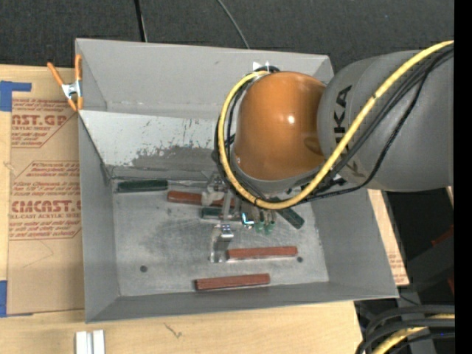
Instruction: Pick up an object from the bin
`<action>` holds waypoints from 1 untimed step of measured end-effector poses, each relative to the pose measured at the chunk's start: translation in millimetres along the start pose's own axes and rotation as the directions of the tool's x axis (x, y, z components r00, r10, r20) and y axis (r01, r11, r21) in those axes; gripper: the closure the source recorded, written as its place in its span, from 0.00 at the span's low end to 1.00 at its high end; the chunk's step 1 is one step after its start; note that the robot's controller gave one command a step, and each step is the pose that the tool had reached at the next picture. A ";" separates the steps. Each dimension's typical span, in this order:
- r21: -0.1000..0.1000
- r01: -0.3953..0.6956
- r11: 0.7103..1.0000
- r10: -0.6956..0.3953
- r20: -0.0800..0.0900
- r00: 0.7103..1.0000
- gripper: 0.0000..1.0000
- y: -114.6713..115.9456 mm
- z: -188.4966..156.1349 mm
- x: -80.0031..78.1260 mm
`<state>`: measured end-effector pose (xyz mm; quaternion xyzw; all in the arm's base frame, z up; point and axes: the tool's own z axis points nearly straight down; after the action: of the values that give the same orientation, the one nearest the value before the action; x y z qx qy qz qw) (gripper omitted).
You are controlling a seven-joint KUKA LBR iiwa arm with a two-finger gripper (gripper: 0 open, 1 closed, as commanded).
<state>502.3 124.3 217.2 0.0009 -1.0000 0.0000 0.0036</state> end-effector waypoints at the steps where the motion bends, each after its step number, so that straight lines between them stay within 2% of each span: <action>1: -0.001 0.000 1.000 0.000 0.005 1.000 0.00 -0.3 -2.8 -0.9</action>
Offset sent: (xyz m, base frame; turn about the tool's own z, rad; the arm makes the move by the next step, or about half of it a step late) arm -0.0128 -0.0054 0.0341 -0.1879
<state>503.2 124.0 220.1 0.0009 -1.0000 -0.0004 0.0011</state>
